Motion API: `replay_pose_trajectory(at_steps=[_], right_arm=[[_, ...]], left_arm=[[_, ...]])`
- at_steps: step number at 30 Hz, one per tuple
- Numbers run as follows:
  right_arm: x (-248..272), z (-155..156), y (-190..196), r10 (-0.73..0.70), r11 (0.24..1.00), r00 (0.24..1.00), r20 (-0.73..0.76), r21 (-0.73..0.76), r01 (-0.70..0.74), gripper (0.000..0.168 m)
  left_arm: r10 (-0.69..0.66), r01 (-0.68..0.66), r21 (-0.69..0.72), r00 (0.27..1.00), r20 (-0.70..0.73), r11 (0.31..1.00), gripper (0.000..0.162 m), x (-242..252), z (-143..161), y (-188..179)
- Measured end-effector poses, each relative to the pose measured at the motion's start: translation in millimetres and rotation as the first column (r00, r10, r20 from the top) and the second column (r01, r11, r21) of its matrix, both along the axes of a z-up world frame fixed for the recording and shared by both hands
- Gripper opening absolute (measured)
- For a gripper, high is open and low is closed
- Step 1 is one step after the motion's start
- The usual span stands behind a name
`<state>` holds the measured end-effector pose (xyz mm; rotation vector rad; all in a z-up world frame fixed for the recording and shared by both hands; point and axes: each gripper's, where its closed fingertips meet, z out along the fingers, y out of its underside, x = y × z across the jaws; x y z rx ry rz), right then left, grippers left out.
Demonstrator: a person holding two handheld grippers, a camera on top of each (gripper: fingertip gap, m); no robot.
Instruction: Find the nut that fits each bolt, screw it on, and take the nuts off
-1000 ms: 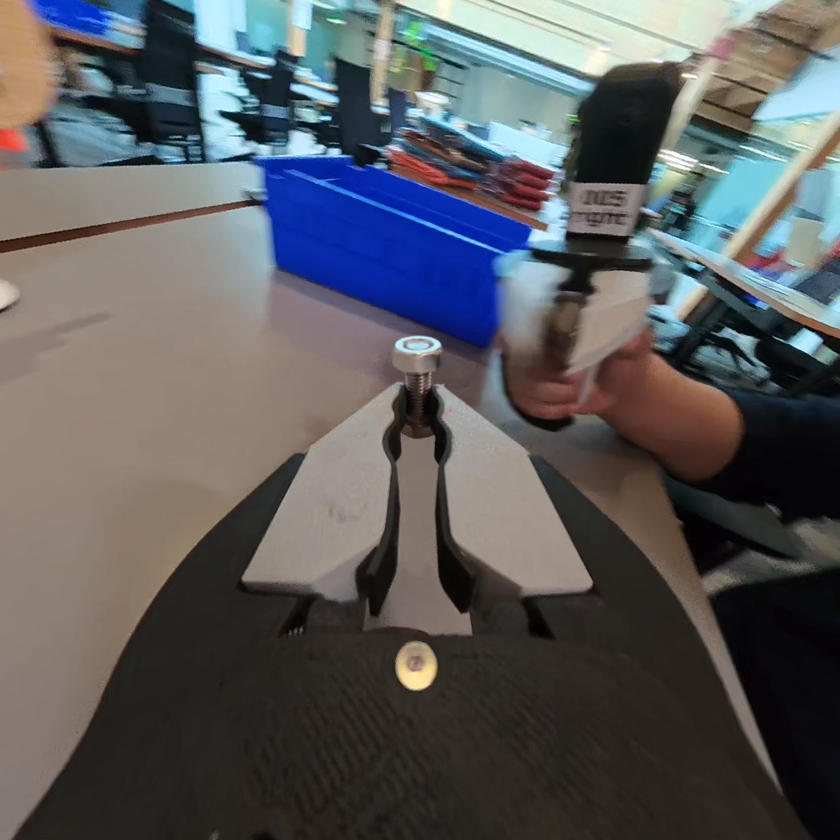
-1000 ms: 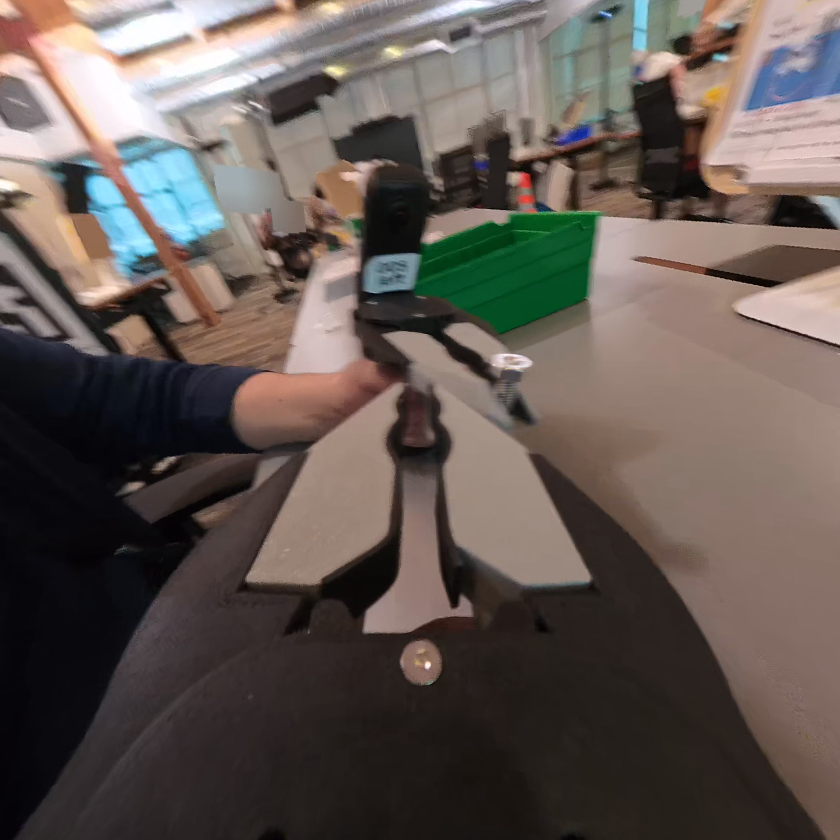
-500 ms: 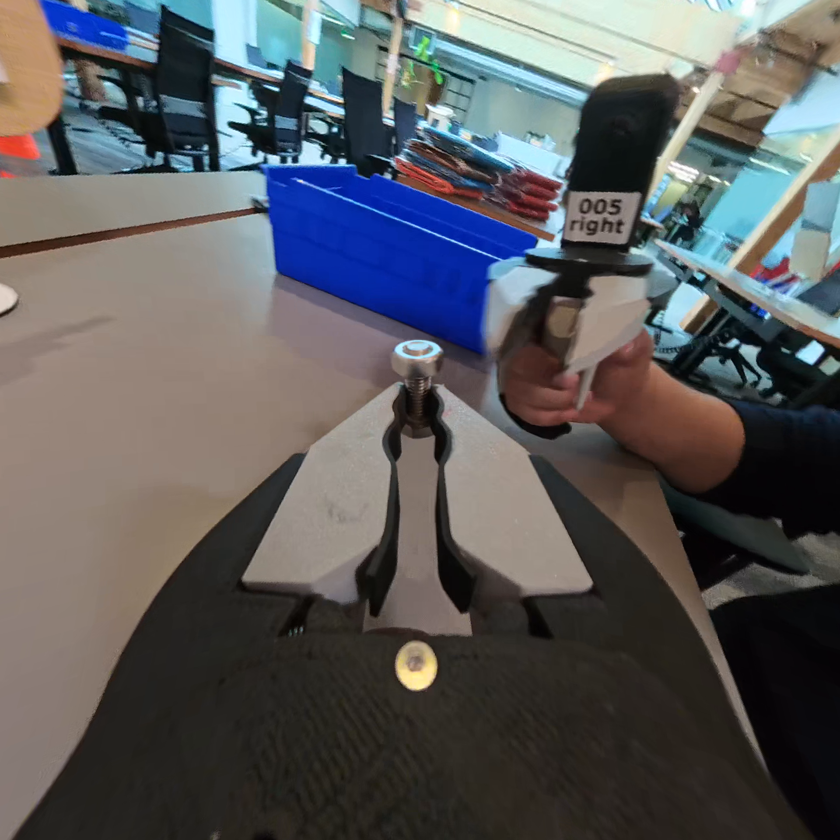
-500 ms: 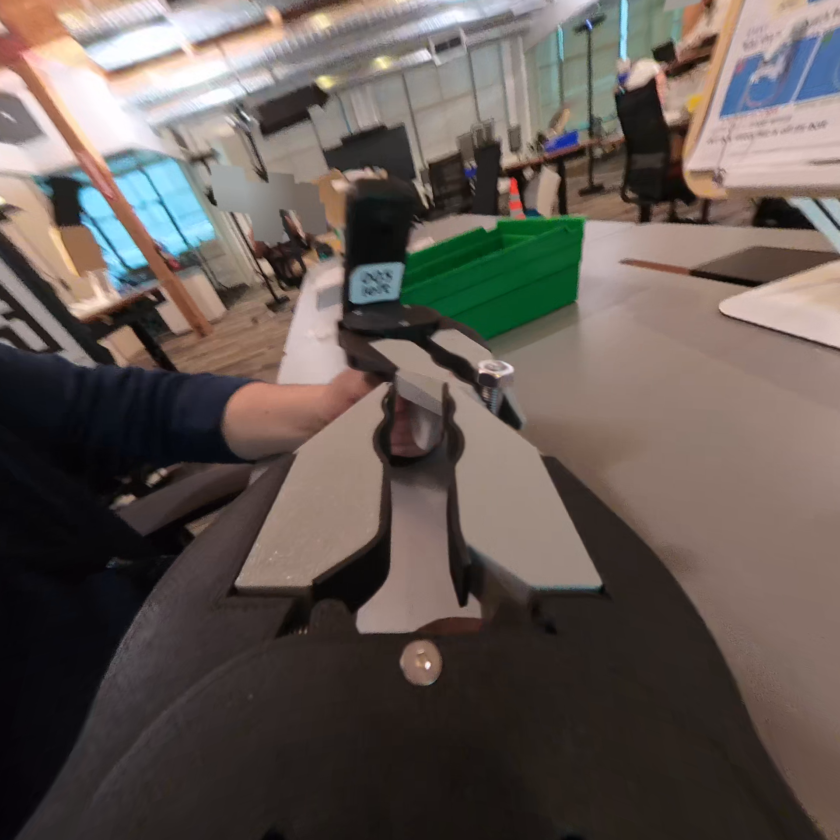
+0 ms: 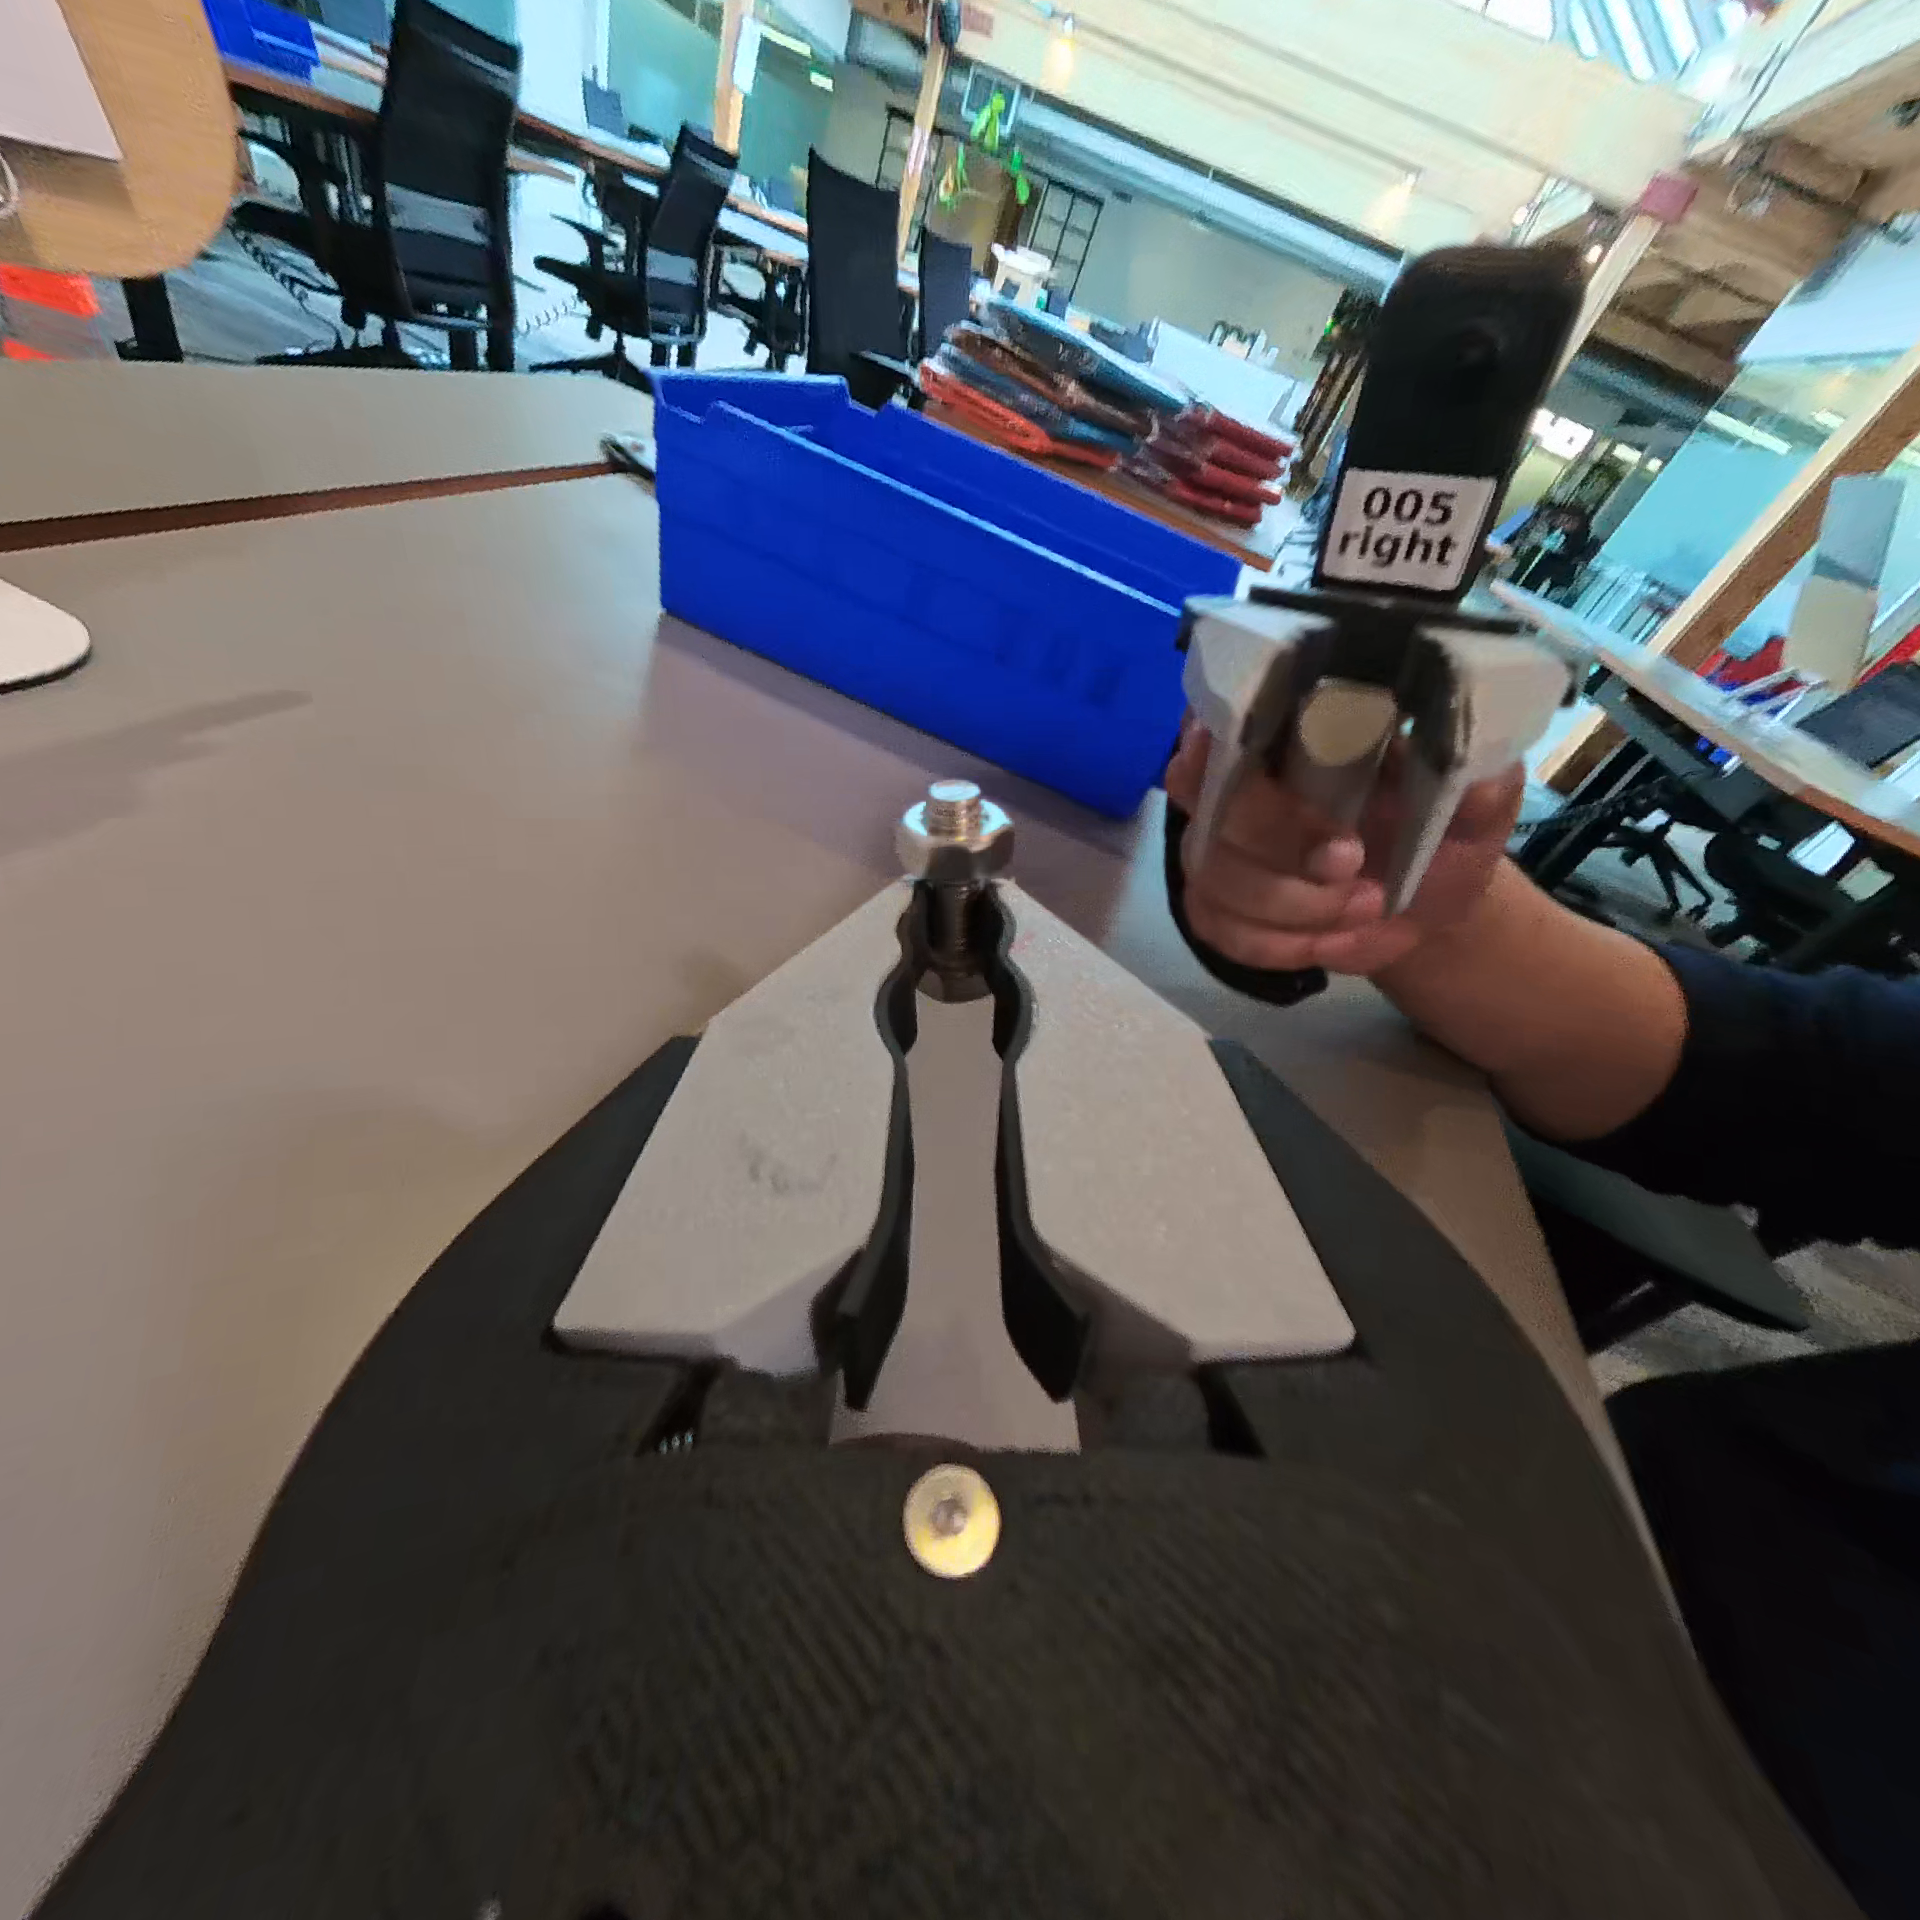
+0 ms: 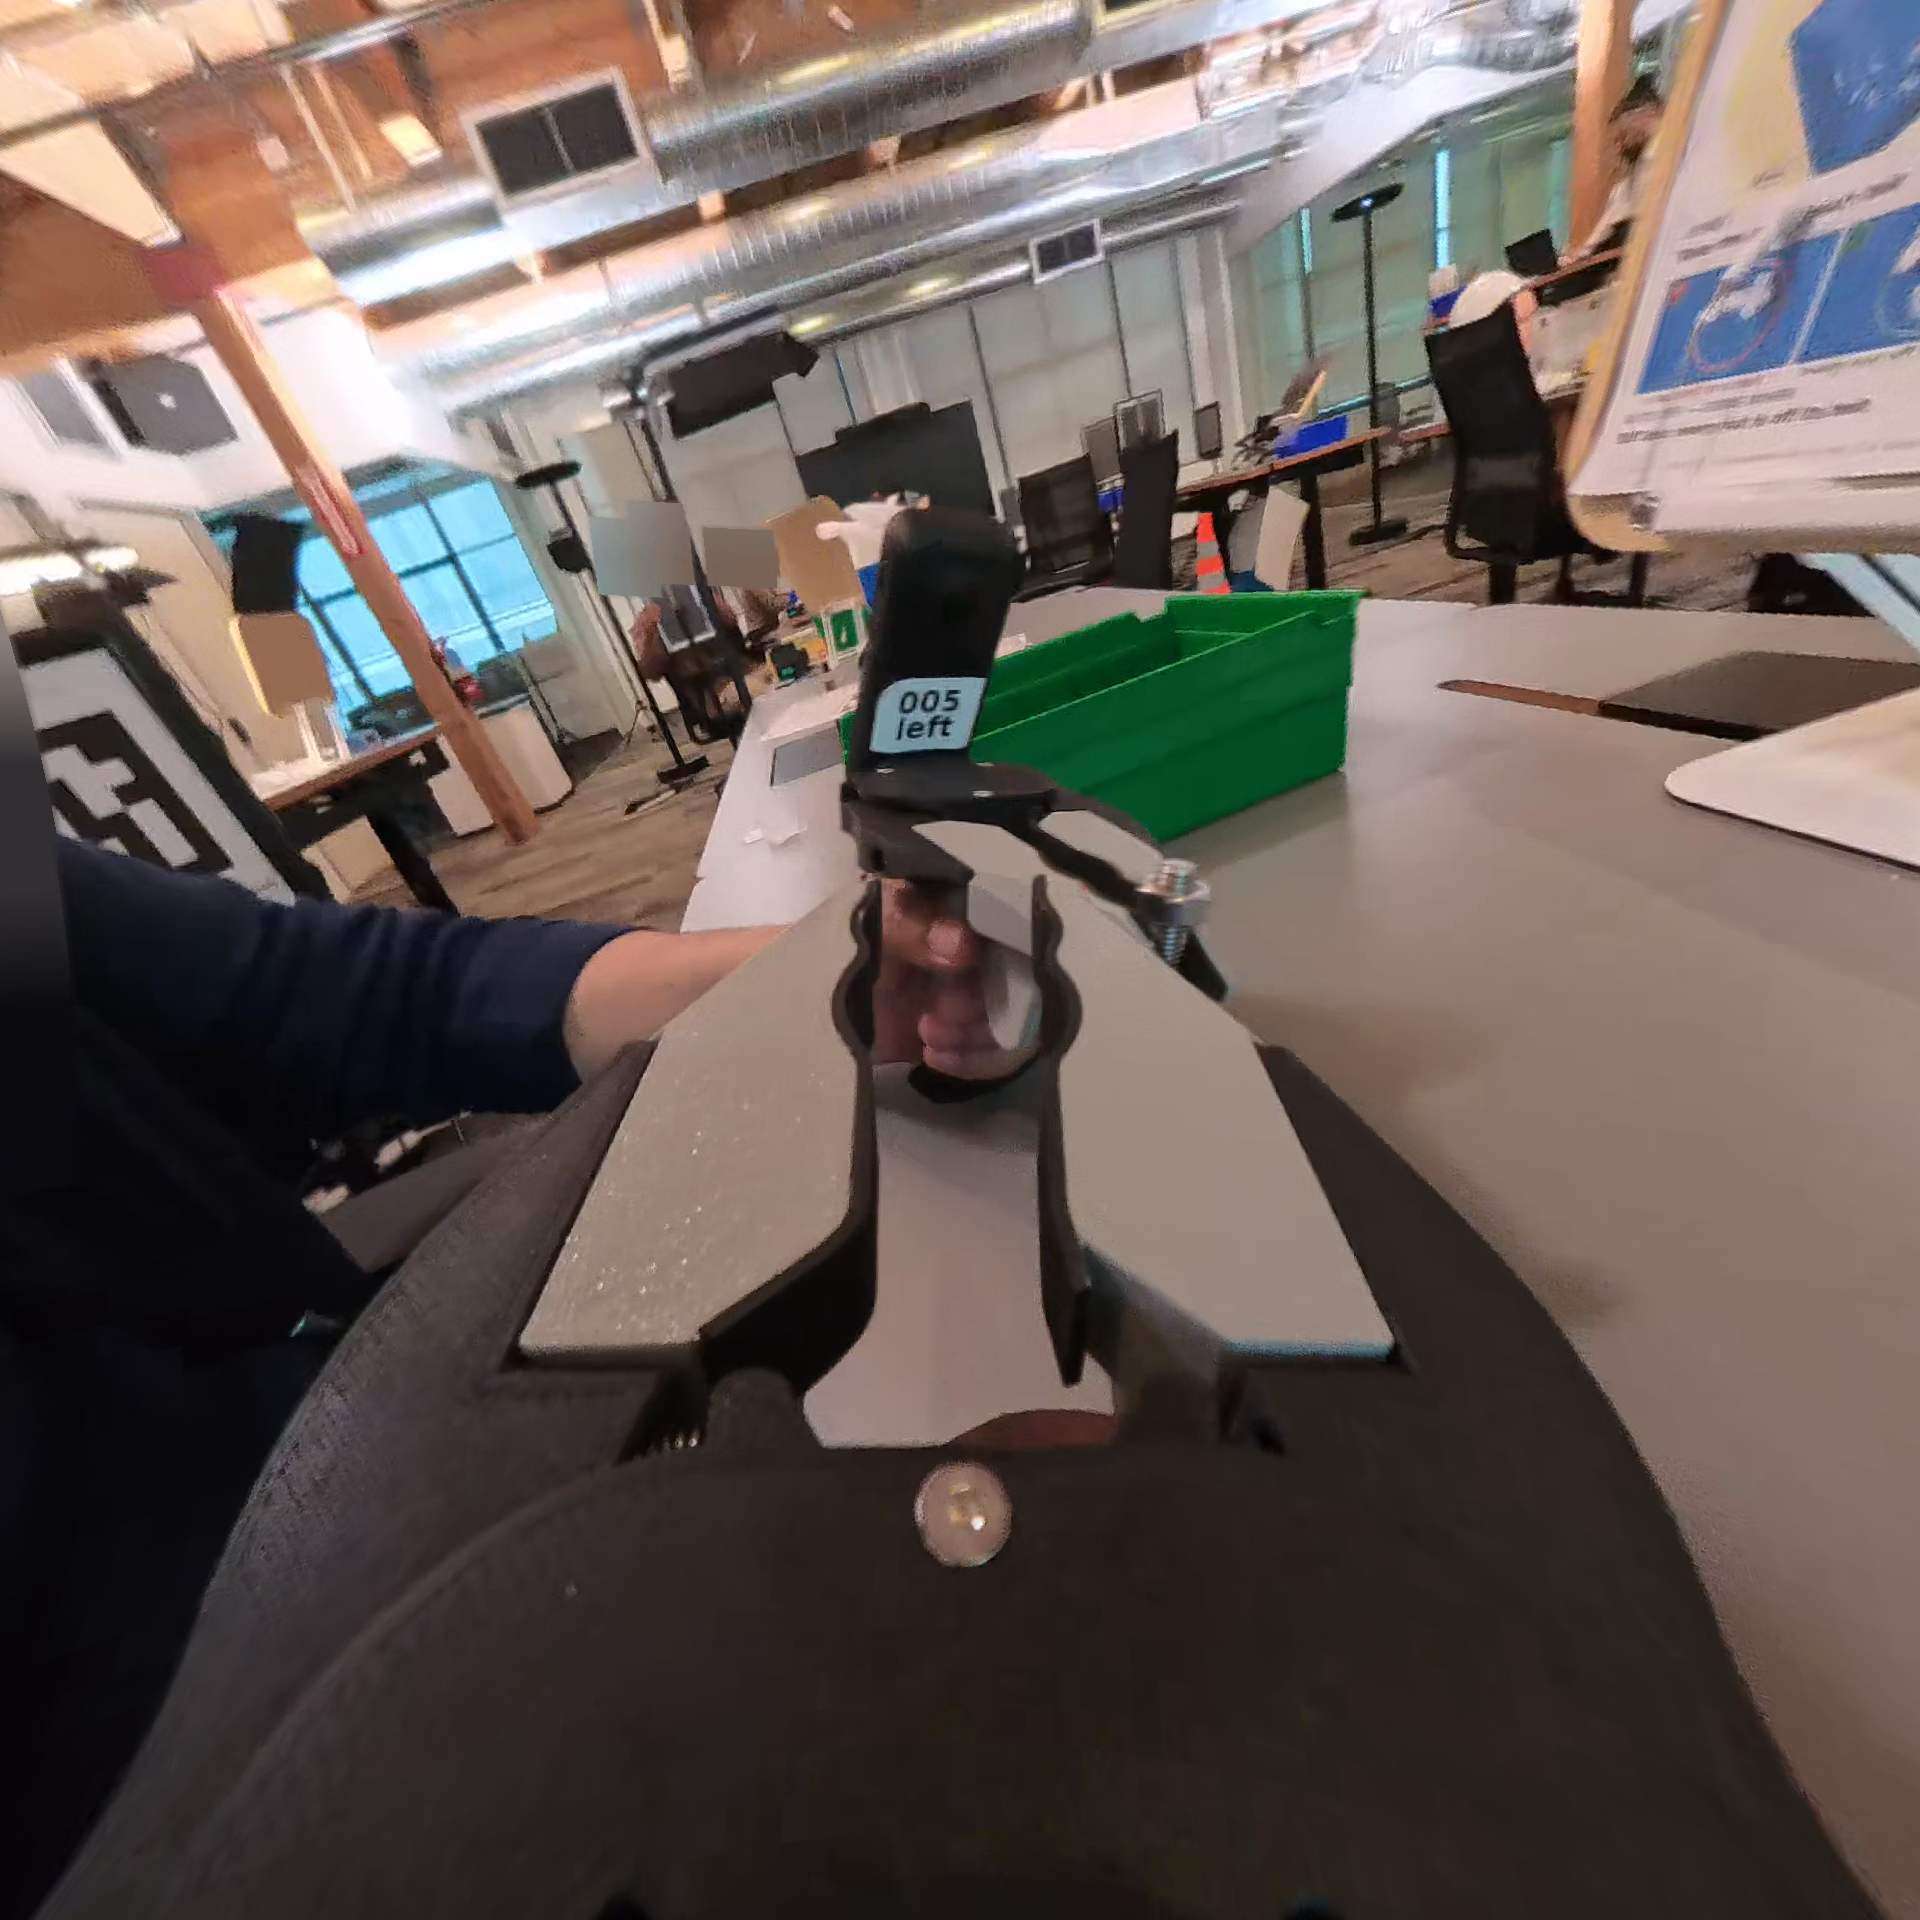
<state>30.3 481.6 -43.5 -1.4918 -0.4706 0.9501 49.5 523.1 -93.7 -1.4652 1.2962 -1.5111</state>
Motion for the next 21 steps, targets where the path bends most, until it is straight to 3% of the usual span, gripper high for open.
replay_pose_trajectory(at_steps=[3,9,14,21], right_arm=[[10,-13,14,-0.07,0.994,0.997,0.016,-0.081,0.071,0.038],[5,-30,22,-0.099,0.988,0.989,0.112,-0.11,0.111,0.033],[5,-33,23,-0.106,0.987,0.985,0.137,-0.105,0.12,0.014],[2,-41,25,-0.099,0.982,0.988,0.121,-0.148,0.116,0.015]], left_arm=[[-0.032,0.032,0.008,0.999,0.01,0.999,0.007,1,2,-10],[-0.089,0.089,0.044,0.996,-0.002,0.995,0.007,8,0,-33],[-0.106,0.107,0.059,0.994,-0.007,0.993,0.007,8,-2,-37],[-0.075,0.08,0.142,0.996,-0.038,0.987,0.007,10,-8,-36]])
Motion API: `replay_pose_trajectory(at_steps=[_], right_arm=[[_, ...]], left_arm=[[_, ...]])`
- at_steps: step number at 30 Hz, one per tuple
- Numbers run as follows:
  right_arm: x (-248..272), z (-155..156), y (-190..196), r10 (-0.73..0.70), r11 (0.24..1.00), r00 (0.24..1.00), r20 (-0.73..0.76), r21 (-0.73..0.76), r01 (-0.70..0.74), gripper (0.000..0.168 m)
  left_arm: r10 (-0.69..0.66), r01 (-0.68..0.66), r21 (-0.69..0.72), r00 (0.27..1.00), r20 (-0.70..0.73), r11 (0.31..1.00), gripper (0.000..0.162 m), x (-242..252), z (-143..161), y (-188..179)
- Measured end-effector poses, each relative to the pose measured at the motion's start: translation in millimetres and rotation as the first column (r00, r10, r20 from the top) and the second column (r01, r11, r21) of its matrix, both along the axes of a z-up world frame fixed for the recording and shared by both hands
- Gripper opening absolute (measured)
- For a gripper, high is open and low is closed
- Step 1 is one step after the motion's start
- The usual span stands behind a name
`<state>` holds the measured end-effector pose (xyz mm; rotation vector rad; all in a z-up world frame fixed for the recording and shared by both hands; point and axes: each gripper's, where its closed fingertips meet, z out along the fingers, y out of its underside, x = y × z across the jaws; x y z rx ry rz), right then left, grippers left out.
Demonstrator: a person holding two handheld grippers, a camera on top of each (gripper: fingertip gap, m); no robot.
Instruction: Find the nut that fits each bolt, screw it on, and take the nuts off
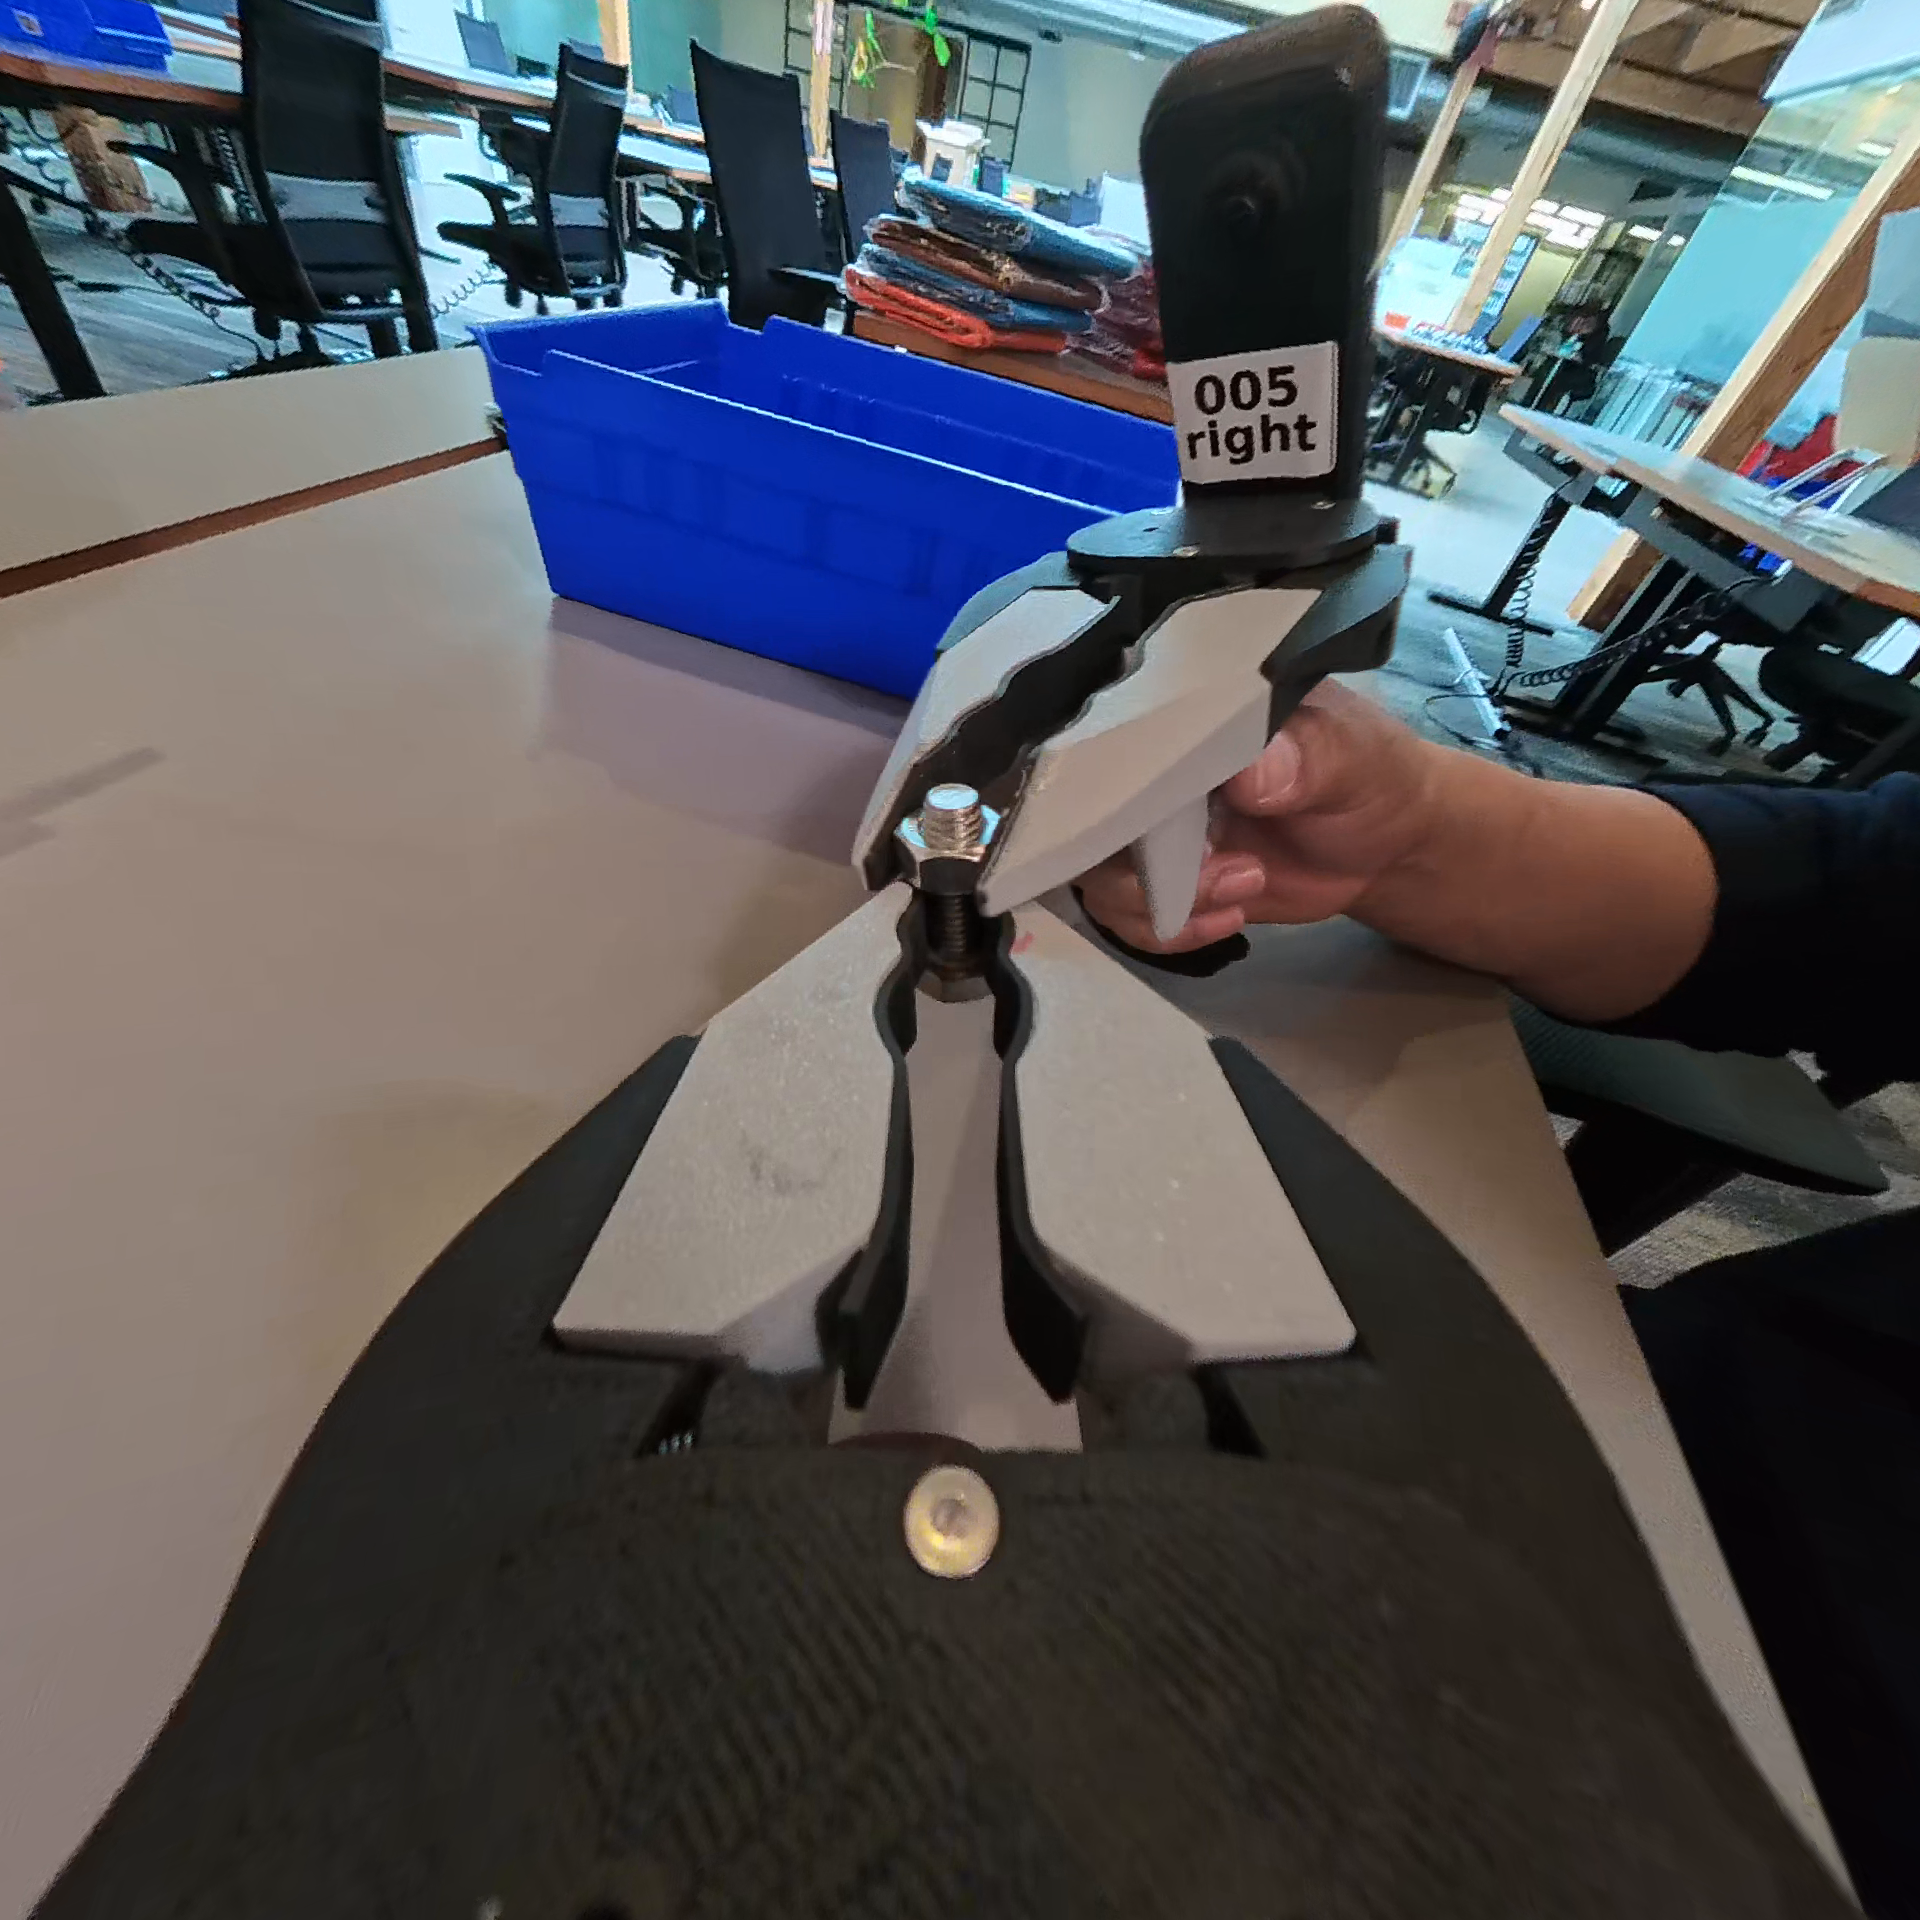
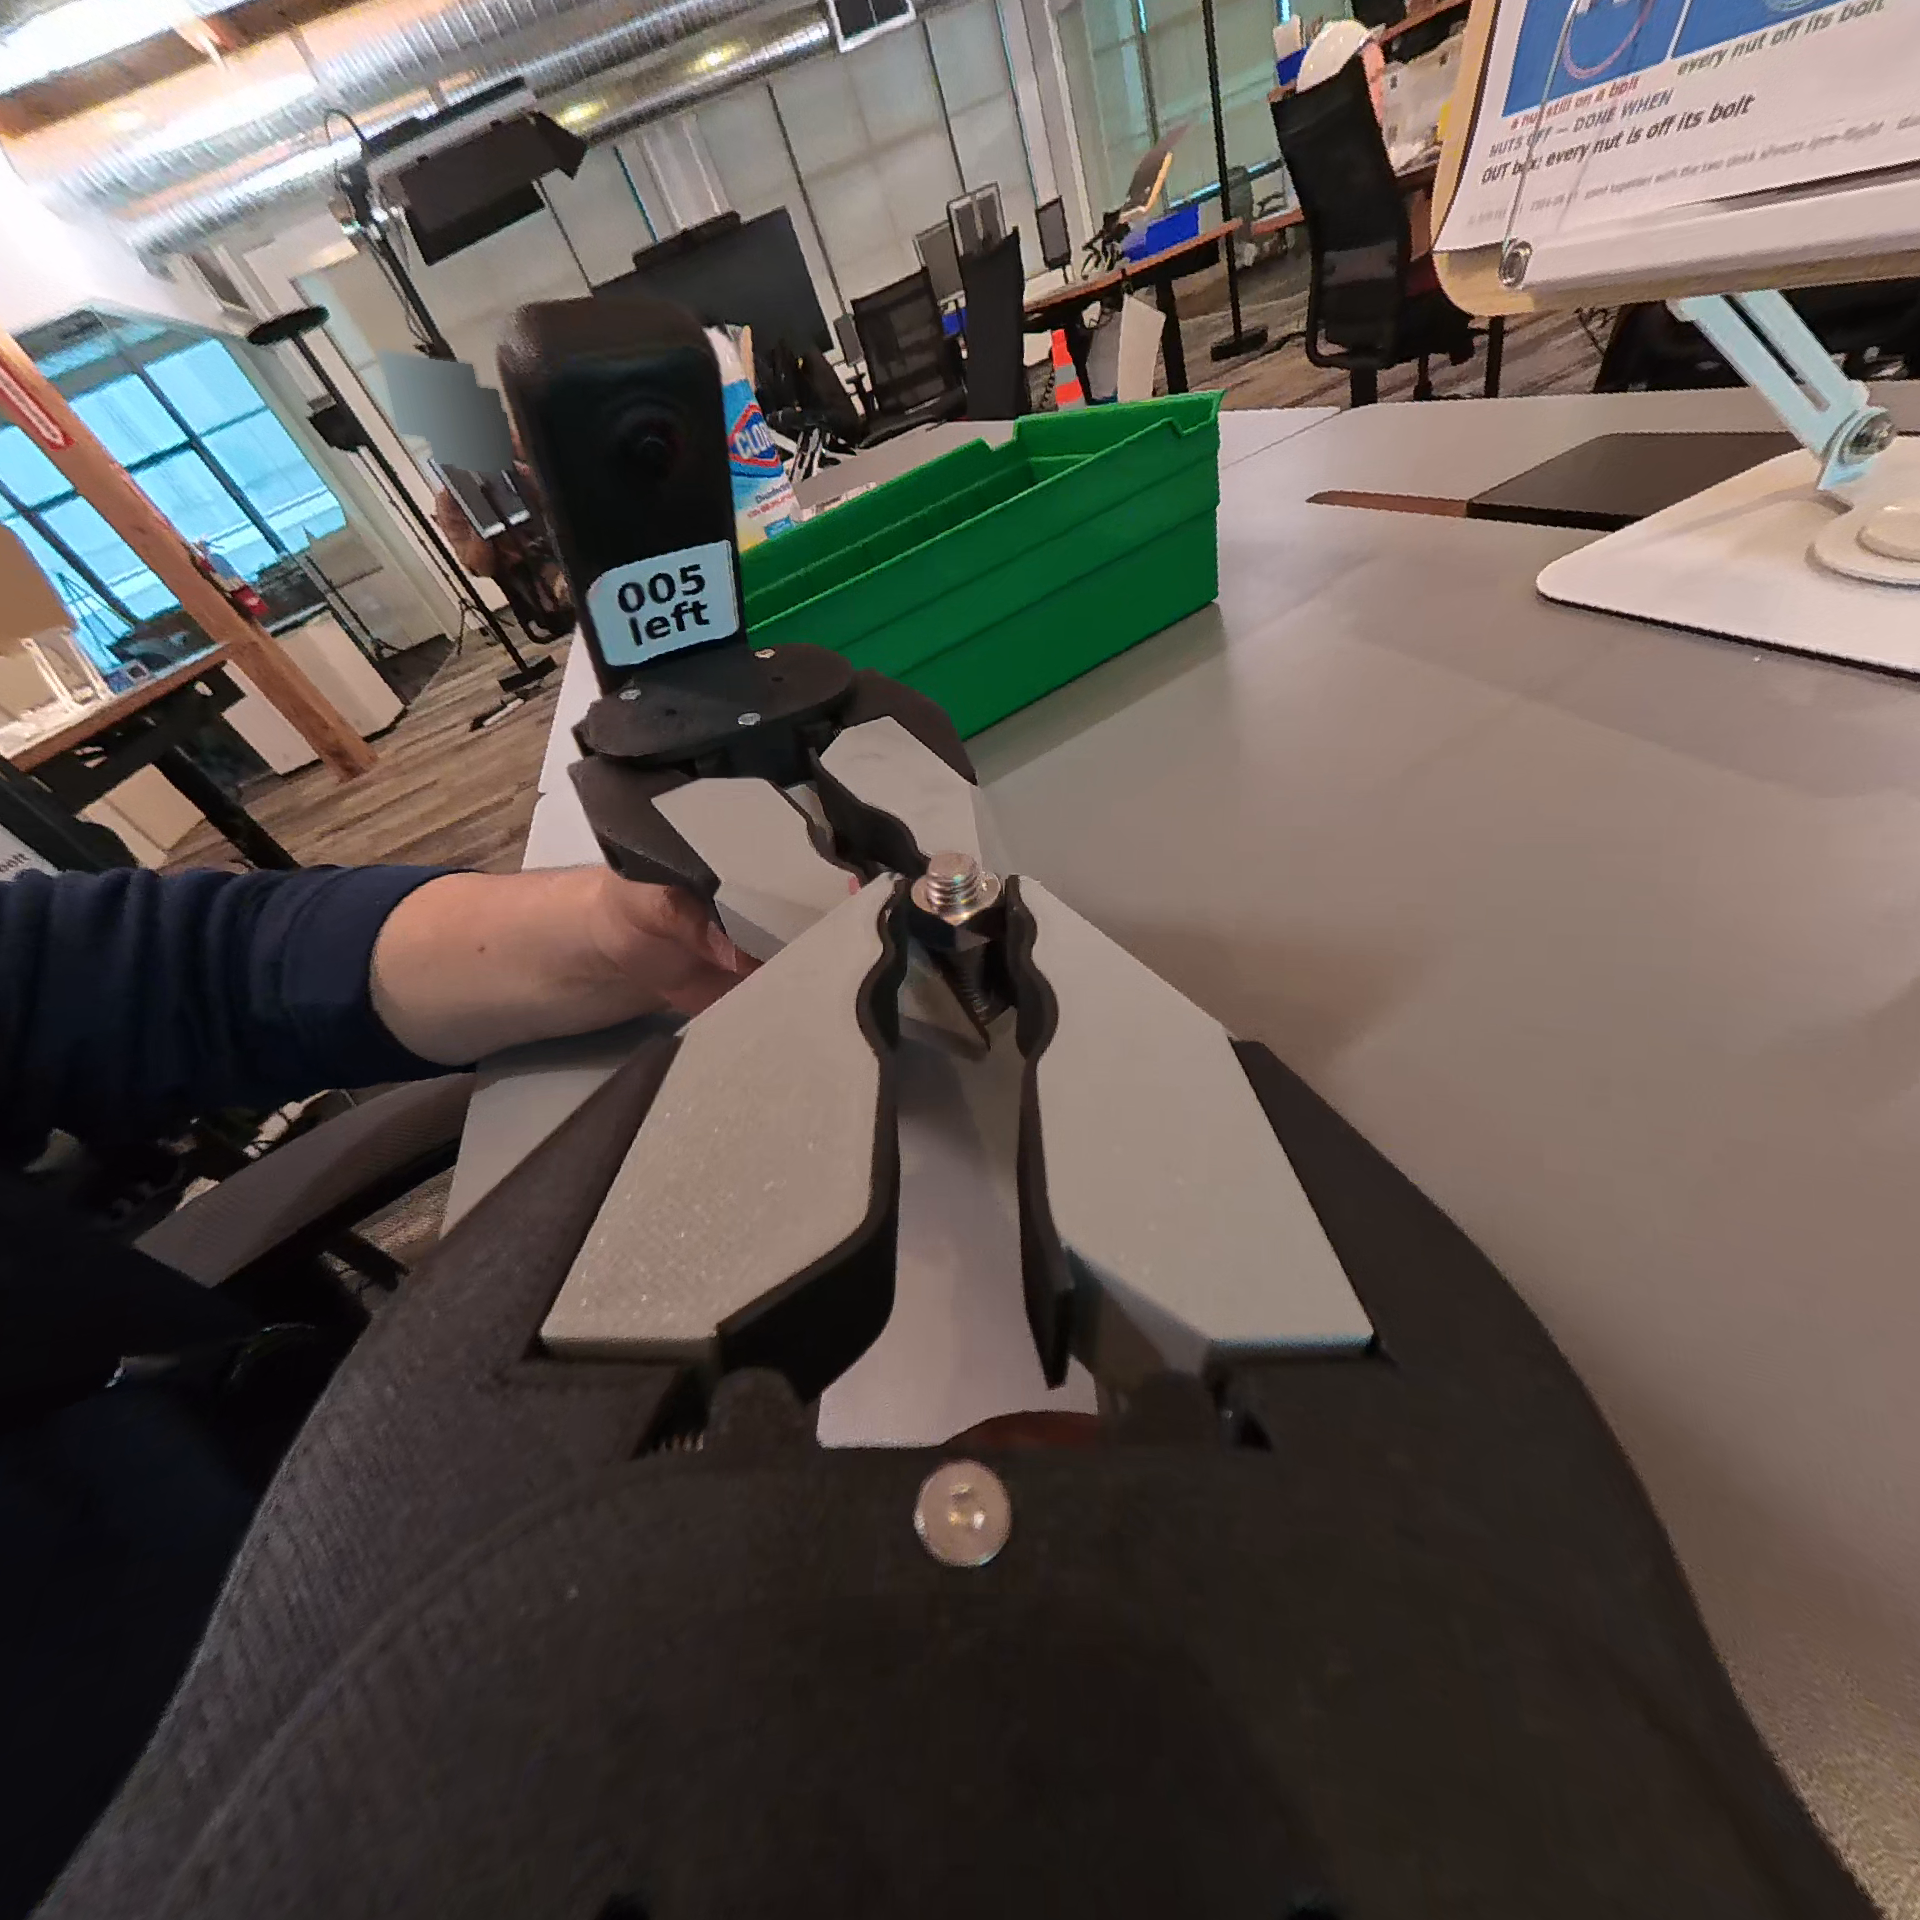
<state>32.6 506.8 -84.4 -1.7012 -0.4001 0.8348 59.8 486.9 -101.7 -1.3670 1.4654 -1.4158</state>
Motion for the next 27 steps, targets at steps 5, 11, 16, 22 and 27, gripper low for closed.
replay_pose_trajectory(at_steps=[5,11,16,22,27], right_arm=[[1,1,-1,-0.034,0.999,0.996,0.078,0.043,0.031,0.014],[23,5,-1,-0.131,0.99,0.987,0.092,0.06,0.126,0.015],[62,55,-22,-0.299,0.944,0.948,0.11,0.177,0.277,0.015],[213,103,-63,-0.68,0.729,0.639,0.361,0.238,0.641,0.015],[313,21,-72,-0.617,0.619,0.526,0.585,-0.053,0.784,0.015]], left_arm=[[-0.004,0.004,-0.018,1.0,0.004,1.0,0.007,0,1,-1],[0.019,-0.016,-0.067,0.998,0.056,0.998,0.042,-3,13,8],[0.053,-0.051,-0.048,0.998,0.041,0.998,0.041,-6,11,19],[0.037,-0.038,-0.057,0.999,-0.011,0.998,0.038,-5,3,15],[0.022,-0.022,0.006,0.999,-0.049,1.0,0.037,-2,-7,8]])
